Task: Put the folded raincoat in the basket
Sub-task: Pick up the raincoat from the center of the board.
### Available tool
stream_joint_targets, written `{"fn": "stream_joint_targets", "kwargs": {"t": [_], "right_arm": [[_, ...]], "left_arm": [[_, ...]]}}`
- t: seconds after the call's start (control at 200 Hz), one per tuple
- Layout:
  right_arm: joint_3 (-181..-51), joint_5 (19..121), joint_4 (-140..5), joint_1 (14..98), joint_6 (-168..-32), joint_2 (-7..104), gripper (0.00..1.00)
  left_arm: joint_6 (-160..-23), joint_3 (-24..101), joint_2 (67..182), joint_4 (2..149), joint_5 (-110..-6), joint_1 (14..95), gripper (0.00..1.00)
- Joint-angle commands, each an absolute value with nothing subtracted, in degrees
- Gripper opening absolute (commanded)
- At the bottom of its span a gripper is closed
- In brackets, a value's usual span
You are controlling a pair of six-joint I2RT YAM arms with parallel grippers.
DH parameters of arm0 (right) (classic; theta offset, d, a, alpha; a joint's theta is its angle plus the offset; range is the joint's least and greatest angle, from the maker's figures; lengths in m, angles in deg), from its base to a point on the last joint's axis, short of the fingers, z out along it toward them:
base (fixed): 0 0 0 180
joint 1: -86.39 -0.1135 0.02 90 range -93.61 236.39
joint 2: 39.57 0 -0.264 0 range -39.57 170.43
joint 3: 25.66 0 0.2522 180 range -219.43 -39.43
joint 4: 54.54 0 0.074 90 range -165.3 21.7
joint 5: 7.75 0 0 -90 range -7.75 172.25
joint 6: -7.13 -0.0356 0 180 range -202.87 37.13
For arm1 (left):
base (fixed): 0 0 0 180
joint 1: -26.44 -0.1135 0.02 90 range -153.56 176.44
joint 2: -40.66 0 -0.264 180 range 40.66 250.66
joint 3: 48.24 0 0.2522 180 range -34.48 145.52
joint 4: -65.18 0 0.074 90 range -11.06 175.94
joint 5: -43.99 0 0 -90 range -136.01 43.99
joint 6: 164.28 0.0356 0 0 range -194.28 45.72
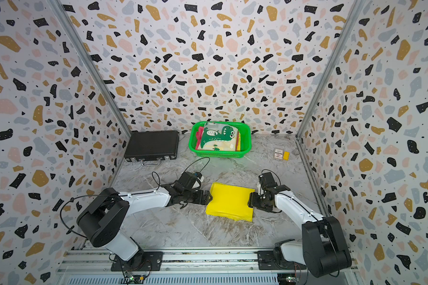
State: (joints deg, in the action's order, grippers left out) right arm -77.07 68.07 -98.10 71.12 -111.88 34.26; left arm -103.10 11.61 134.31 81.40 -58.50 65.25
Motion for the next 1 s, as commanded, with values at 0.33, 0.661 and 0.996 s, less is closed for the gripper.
{"fn": "stream_joint_targets", "kwargs": {"t": [0.33, 0.661, 0.996], "right_arm": [[-73.08, 63.73, -91.32, 71.04, -114.01, 37.31, 0.65], [-70.93, 59.56, -86.69, 70.92, -115.03, 39.63, 0.59], [-70.45, 58.78, -85.43, 70.22, -115.99, 39.53, 0.54]], "left_arm": [[-101.68, 15.45, 139.33, 80.69, -60.16, 66.30, 0.97], [-100.69, 17.15, 142.38, 83.04, -59.99, 66.77, 0.92], [-102.03, 17.47, 143.76, 81.76, -61.57, 67.43, 0.82]]}}
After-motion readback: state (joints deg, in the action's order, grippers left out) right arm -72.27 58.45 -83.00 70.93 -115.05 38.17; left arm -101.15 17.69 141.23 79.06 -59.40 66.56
